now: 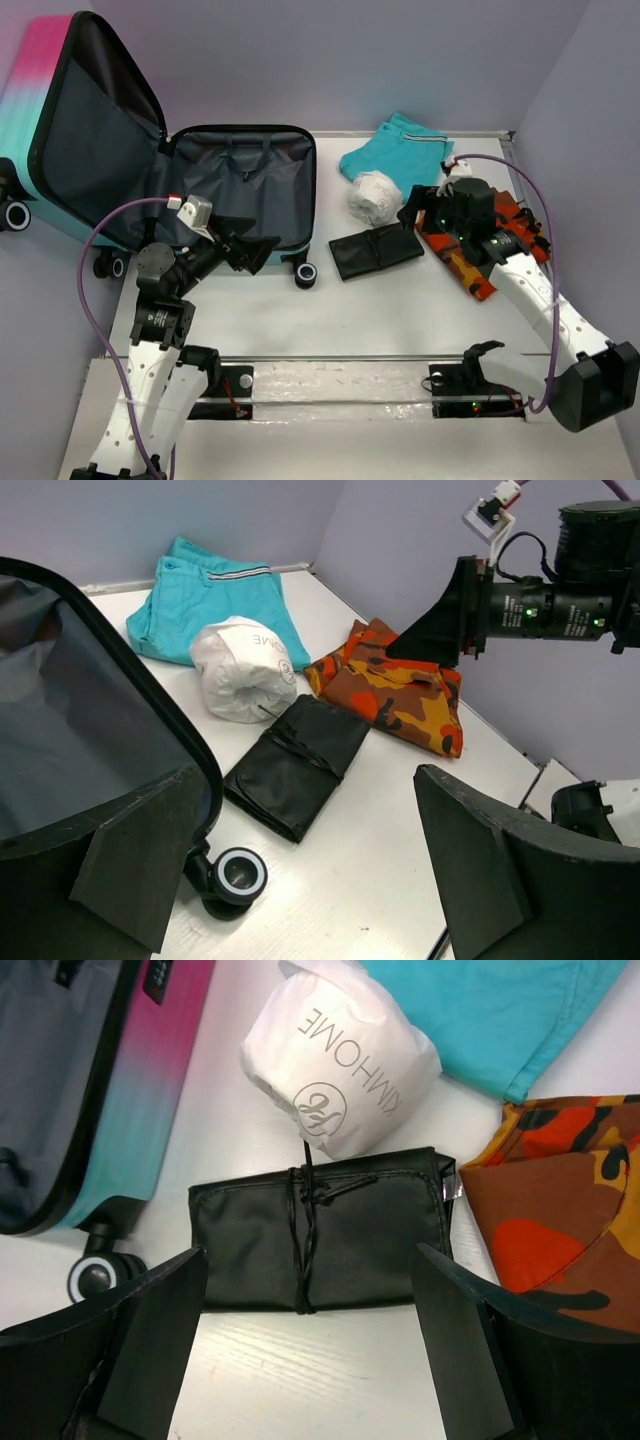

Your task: Pack the luggage

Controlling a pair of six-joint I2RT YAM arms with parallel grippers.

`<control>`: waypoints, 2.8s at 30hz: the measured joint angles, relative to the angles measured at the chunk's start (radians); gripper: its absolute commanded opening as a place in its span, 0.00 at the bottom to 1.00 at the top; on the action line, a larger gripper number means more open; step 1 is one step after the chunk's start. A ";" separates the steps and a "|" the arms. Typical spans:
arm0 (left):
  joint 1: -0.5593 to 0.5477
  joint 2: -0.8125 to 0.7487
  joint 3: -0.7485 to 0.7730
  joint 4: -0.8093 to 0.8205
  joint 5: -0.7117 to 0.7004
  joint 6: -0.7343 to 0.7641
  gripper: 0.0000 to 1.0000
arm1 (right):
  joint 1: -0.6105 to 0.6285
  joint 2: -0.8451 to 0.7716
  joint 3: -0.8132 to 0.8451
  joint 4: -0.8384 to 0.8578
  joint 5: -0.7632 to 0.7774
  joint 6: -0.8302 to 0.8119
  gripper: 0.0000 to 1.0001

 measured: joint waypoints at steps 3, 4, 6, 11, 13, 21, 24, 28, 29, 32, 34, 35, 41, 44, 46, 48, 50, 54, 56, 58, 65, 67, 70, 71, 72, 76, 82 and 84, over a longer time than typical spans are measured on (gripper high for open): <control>0.000 -0.004 0.000 -0.007 0.000 0.008 0.99 | 0.071 0.071 0.034 -0.010 0.098 -0.030 0.88; 0.000 -0.005 0.000 -0.010 0.000 0.010 0.99 | 0.095 0.105 0.045 -0.010 0.132 -0.040 0.88; 0.000 -0.011 0.000 -0.012 0.000 0.014 0.99 | 0.127 0.155 0.059 -0.019 0.187 -0.059 0.88; -0.001 -0.021 0.000 -0.014 -0.001 0.021 0.99 | 0.144 0.246 0.099 -0.056 0.274 -0.100 0.87; -0.002 -0.023 0.000 -0.017 -0.004 0.022 0.99 | 0.147 0.279 0.132 -0.070 0.299 -0.118 0.87; -0.005 -0.027 0.000 -0.026 -0.020 0.027 0.99 | 0.177 0.427 0.269 -0.097 0.349 -0.193 0.87; -0.006 -0.027 0.000 -0.027 -0.022 0.028 0.99 | 0.188 0.474 0.291 -0.109 0.352 -0.212 0.87; -0.007 -0.029 0.000 -0.032 -0.023 0.029 0.99 | 0.201 0.591 0.373 -0.118 0.347 -0.255 0.85; -0.007 -0.031 0.000 -0.033 -0.023 0.029 0.99 | 0.206 0.628 0.397 -0.118 0.347 -0.267 0.84; -0.007 -0.032 0.000 -0.034 -0.025 0.029 0.99 | 0.225 0.719 0.465 -0.118 0.366 -0.303 0.84; -0.007 -0.032 0.000 -0.034 -0.026 0.030 0.99 | 0.241 0.778 0.506 -0.117 0.395 -0.319 0.81; -0.007 -0.033 0.000 -0.035 -0.027 0.031 0.99 | 0.248 0.806 0.526 -0.116 0.414 -0.327 0.79; -0.010 -0.039 0.001 -0.035 -0.027 0.032 0.99 | 0.263 0.929 0.591 -0.109 0.607 -0.348 0.47; -0.015 -0.039 0.001 -0.037 -0.029 0.032 0.99 | 0.261 0.936 0.591 -0.106 0.674 -0.344 0.27; -0.016 -0.039 0.001 -0.037 -0.029 0.032 0.99 | 0.261 0.936 0.591 -0.091 0.713 -0.341 0.15; -0.021 -0.039 0.001 -0.037 -0.029 0.032 0.99 | 0.261 0.933 0.588 -0.071 0.739 -0.338 0.14; -0.022 -0.040 0.001 -0.037 -0.030 0.032 0.99 | 0.262 0.916 0.573 -0.053 0.749 -0.329 0.12; -0.023 -0.045 0.001 -0.041 -0.031 0.032 0.99 | 0.283 0.814 0.517 -0.049 0.760 -0.330 0.12; -0.023 -0.045 0.003 -0.042 -0.034 0.032 0.99 | 0.307 0.737 0.501 -0.040 0.756 -0.333 0.12; -0.023 -0.045 0.006 -0.044 -0.047 0.032 0.99 | 0.336 0.662 0.499 -0.016 0.719 -0.334 0.12; -0.021 -0.075 0.037 -0.071 -0.131 0.032 0.99 | 0.433 0.613 0.643 0.100 0.430 -0.247 0.92; -0.020 -0.088 0.038 -0.073 -0.159 0.032 0.99 | 0.452 0.693 0.752 0.126 0.342 -0.218 1.00; -0.020 -0.112 0.038 -0.076 -0.183 0.030 0.99 | 0.465 0.776 0.831 0.129 0.279 -0.186 1.00; -0.020 -0.117 0.038 -0.074 -0.188 0.025 0.99 | 0.470 0.784 0.831 0.123 0.264 -0.175 1.00; -0.020 -0.120 0.038 -0.073 -0.190 0.021 0.99 | 0.473 0.787 0.828 0.107 0.256 -0.168 0.99; -0.020 -0.114 0.038 -0.039 -0.185 -0.029 0.89 | 0.474 0.719 0.750 0.097 0.254 -0.155 0.86; -0.047 -0.008 0.021 0.143 -0.137 -0.147 0.69 | 0.428 0.361 0.391 0.119 0.323 -0.091 0.80; -0.124 0.104 0.021 0.225 -0.154 -0.181 0.68 | 0.385 0.211 0.268 0.141 0.355 -0.053 0.80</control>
